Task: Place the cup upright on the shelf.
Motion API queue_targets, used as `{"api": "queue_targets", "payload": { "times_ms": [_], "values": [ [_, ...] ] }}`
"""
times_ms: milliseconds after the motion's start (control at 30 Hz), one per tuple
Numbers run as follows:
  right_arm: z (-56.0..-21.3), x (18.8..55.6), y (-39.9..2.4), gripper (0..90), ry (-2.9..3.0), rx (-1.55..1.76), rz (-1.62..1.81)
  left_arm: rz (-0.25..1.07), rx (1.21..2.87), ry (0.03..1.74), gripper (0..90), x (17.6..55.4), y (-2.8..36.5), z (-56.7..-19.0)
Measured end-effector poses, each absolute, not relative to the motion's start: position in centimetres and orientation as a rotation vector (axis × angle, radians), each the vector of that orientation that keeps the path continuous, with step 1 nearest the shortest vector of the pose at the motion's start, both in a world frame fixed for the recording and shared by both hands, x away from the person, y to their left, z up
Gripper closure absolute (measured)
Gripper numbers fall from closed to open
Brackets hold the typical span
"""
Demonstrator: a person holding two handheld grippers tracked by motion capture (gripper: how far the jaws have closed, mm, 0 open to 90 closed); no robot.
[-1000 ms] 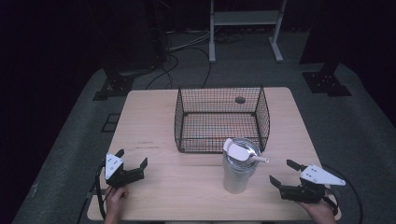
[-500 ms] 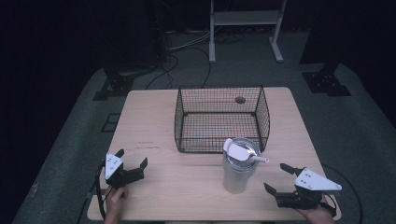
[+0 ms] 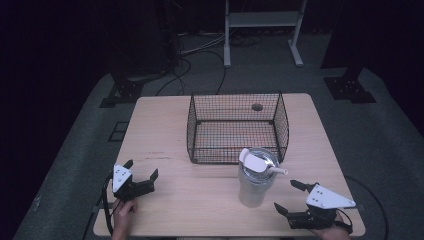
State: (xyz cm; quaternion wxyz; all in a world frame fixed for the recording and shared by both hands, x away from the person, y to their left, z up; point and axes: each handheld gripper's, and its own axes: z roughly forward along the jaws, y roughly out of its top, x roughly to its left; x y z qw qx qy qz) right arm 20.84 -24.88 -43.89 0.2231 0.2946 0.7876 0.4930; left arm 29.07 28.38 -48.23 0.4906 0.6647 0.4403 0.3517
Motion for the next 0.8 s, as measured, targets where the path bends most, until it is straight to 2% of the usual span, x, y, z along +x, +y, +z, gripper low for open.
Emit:
{"api": "queue_targets", "payload": {
  "times_ms": [800],
  "values": [
    [-44.4,21.8,-21.6,10.0,2.217,0.777,1.408,0.852,1.615,1.067,0.0,29.1,28.4,-48.2]
  ]
}}
